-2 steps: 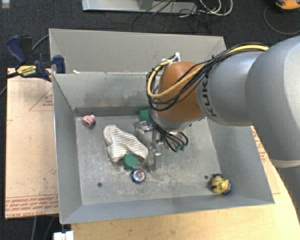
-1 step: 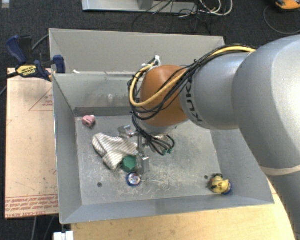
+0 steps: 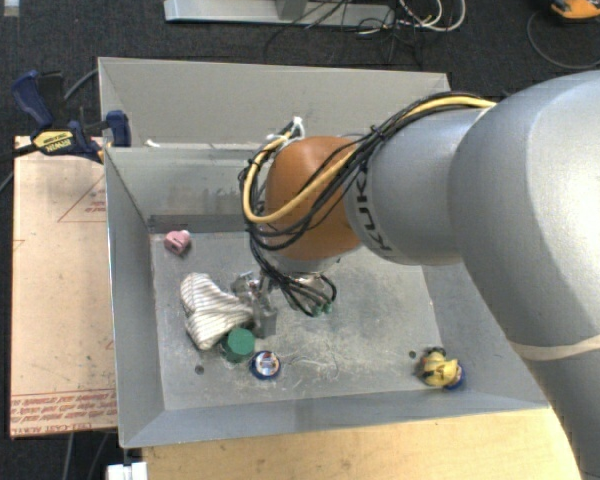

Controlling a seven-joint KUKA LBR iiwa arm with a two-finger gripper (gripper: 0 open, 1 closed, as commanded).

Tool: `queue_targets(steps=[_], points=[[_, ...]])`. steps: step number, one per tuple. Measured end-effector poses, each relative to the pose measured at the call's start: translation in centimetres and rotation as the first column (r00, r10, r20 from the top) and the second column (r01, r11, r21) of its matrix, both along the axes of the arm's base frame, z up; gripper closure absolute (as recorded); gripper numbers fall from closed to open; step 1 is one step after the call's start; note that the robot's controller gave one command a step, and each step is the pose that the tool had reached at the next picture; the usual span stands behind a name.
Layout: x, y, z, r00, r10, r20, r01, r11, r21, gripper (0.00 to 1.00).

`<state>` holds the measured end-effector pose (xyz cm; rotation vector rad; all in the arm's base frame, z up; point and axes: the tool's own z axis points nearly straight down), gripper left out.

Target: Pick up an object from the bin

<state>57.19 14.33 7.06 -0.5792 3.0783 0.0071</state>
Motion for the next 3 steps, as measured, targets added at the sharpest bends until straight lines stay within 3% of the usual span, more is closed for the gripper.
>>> queue_targets(steps=[1, 2, 3], points=[[0.0, 0.0, 0.0, 1.000, 0.000, 0.000, 0.000, 1.000, 0.000, 1.00], [0.5, 2.0, 10.0, 0.999, 0.049, 0.000, -0.049, 0.999, 0.000, 1.00], [1.3, 2.0, 18.0, 1.000, 0.021, 0.012, -0.021, 1.000, 0.004, 1.00]])
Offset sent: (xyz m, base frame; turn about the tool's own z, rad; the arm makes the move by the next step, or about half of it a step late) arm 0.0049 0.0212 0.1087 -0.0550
